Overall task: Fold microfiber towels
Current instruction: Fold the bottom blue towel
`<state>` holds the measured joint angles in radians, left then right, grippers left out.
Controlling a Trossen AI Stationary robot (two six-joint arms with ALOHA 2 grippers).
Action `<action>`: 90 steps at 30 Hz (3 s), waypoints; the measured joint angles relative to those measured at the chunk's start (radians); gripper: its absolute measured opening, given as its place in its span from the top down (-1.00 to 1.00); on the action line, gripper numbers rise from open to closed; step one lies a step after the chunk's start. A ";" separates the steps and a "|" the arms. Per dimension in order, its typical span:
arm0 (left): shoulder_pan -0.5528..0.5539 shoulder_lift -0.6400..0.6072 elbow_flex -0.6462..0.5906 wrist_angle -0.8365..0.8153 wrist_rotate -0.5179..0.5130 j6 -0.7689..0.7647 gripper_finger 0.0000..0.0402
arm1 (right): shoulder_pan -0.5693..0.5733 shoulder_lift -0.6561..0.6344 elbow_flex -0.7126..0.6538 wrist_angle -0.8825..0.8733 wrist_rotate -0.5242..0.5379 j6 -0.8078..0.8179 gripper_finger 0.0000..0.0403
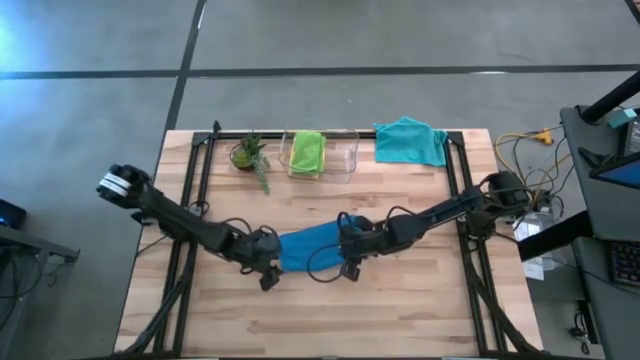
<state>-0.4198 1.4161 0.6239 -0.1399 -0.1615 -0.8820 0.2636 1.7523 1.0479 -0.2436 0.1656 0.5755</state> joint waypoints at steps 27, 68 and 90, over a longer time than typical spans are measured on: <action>-0.005 0.088 0.188 0.379 0.269 -0.204 0.21 | -0.041 -0.017 -0.174 0.166 -0.335 -0.163 0.69; -0.367 0.066 0.011 0.002 0.186 -0.027 0.86 | 0.201 0.642 0.831 -0.395 -0.111 -0.493 0.35; -0.368 0.036 0.007 0.000 0.103 0.053 0.86 | 0.184 0.511 0.904 -0.341 -0.379 -0.120 0.96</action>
<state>-0.7874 1.4518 0.6312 -0.1395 -0.0585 -0.8294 0.4473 2.2631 1.9519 -0.5849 -0.2130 0.4551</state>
